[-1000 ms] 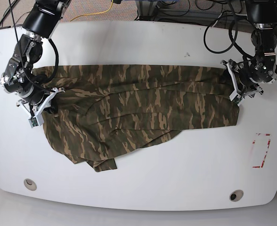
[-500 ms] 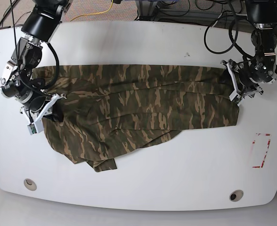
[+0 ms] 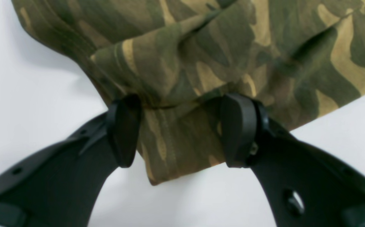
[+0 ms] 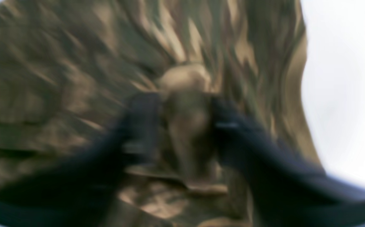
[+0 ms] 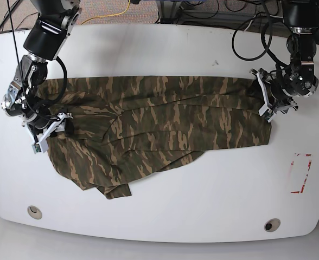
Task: Layout the t-shirt on the table in an organized manner, then fold the t-shirt properly
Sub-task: 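Tug the grasped fabric with the right gripper to straighten the edge, then drag the shirt edge with both grippers toward the robot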
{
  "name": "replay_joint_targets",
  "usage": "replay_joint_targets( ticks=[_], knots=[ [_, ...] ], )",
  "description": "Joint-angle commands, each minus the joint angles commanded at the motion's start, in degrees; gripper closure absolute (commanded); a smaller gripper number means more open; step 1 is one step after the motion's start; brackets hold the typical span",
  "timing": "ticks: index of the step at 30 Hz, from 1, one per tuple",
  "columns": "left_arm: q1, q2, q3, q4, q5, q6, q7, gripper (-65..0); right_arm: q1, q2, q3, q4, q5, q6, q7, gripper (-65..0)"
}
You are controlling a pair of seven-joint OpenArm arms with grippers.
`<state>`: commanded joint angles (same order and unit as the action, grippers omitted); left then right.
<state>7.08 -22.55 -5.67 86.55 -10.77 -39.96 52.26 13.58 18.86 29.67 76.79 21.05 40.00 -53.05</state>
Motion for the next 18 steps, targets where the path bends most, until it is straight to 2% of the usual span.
replay_joint_targets(
  ticks=[1,2,6,9,15,18],
  knots=[
    [0.0,0.0,0.0,0.0,0.0,0.0,0.0,-37.9,0.0,0.4,0.0,-0.5,0.0,0.0,0.5,-63.3],
    [0.0,0.0,0.0,0.0,0.0,0.0,0.0,-37.9,0.0,1.5,0.1,-1.1,0.1,0.0,0.6,-65.0],
    [-0.1,0.0,0.0,0.0,0.0,0.0,0.0,-37.9,-0.1,3.8,0.2,-0.1,0.2,0.0,-0.6,-65.0],
    [-0.1,0.0,0.0,0.0,0.0,0.0,0.0,-37.9,-1.4,5.5,2.5,4.0,2.3,0.0,-3.5,-65.0],
    [-0.2,0.0,0.0,0.0,0.0,0.0,0.0,-37.9,-6.9,5.7,9.1,15.0,5.3,0.0,-11.7,-65.0],
    [-0.2,0.0,0.0,0.0,0.0,0.0,0.0,-37.9,-9.2,4.2,10.2,17.5,6.2,0.0,-14.3,-65.0]
  ],
)
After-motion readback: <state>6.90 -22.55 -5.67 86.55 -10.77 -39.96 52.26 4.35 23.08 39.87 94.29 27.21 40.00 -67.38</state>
